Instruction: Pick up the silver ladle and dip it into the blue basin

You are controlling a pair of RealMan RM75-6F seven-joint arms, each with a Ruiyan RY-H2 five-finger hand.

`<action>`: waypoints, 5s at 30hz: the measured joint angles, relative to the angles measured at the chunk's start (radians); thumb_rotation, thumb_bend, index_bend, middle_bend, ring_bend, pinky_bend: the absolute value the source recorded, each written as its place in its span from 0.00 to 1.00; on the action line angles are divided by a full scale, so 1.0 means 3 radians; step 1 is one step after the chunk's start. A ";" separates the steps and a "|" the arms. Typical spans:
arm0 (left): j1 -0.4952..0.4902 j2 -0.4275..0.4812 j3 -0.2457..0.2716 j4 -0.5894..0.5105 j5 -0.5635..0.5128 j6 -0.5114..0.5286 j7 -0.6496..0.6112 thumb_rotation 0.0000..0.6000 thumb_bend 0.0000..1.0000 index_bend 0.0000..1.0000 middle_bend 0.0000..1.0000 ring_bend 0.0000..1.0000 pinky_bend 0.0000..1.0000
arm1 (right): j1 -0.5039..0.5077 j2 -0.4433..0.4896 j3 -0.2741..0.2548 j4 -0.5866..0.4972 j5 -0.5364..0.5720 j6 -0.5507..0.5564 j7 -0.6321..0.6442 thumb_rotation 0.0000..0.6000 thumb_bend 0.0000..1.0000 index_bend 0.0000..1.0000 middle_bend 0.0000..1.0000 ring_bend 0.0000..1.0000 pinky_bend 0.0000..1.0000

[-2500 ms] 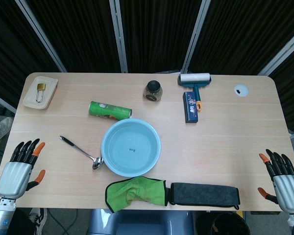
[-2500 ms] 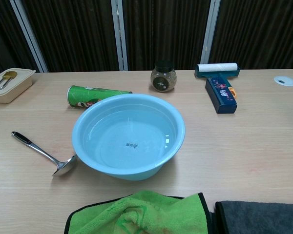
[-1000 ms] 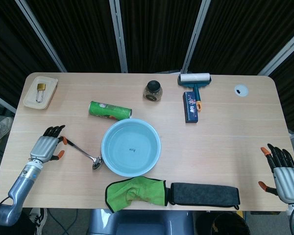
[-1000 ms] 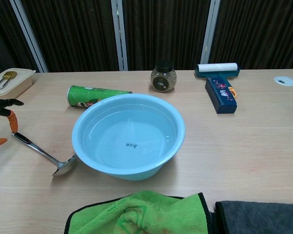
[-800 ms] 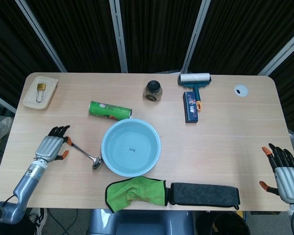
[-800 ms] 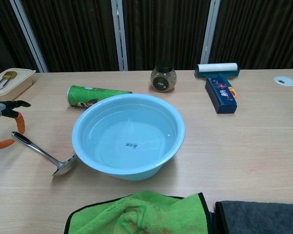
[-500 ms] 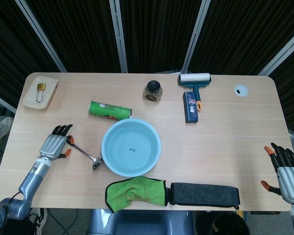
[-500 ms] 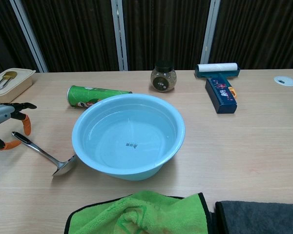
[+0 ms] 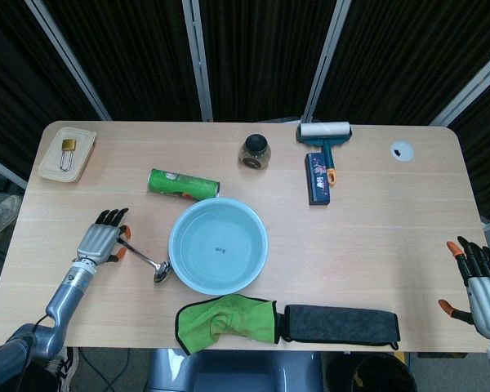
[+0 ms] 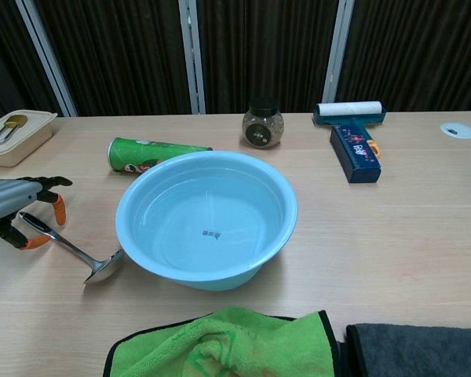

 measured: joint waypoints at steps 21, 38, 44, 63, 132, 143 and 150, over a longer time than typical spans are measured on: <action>-0.0005 -0.0025 0.0029 0.0060 -0.0043 -0.0015 0.0114 1.00 0.33 0.43 0.00 0.00 0.00 | 0.0004 -0.0010 0.0020 -0.0005 0.0041 -0.0006 -0.0037 1.00 0.08 0.05 0.00 0.00 0.00; -0.0019 -0.0027 0.0036 0.0120 -0.0065 -0.0061 0.0089 1.00 0.42 0.58 0.00 0.00 0.00 | 0.0022 -0.0026 0.0034 -0.0011 0.0082 -0.0044 -0.0084 1.00 0.08 0.05 0.00 0.00 0.00; 0.0017 0.0036 0.0060 0.0035 -0.0045 -0.0012 0.0066 1.00 0.57 0.66 0.00 0.00 0.00 | 0.0022 -0.0029 0.0030 -0.0018 0.0057 -0.0027 -0.0089 1.00 0.08 0.05 0.00 0.00 0.00; 0.0433 0.0994 0.0507 -0.1367 0.0434 0.0643 -0.0302 1.00 0.62 0.70 0.00 0.00 0.00 | -0.0035 -0.0003 -0.0038 -0.0066 -0.0126 0.0124 -0.0043 1.00 0.08 0.05 0.00 0.00 0.00; -0.0400 0.0341 -0.0303 -0.1302 0.0066 0.0421 -0.0070 1.00 0.65 0.76 0.00 0.00 0.00 | -0.0102 0.0153 -0.0036 0.0050 -0.0141 0.0219 0.0487 1.00 0.08 0.05 0.00 0.00 0.00; -0.0462 0.0228 -0.0260 -0.1269 -0.0037 0.0320 0.0131 1.00 0.65 0.76 0.00 0.00 0.00 | -0.0140 0.0177 -0.0042 0.0088 -0.0181 0.0293 0.0582 1.00 0.08 0.05 0.00 0.00 0.00; -0.0463 0.0235 -0.0233 -0.1287 -0.0056 0.0312 0.0183 1.00 0.65 0.76 0.00 0.00 0.00 | -0.0142 0.0171 -0.0041 0.0090 -0.0190 0.0300 0.0575 1.00 0.08 0.05 0.00 0.00 0.00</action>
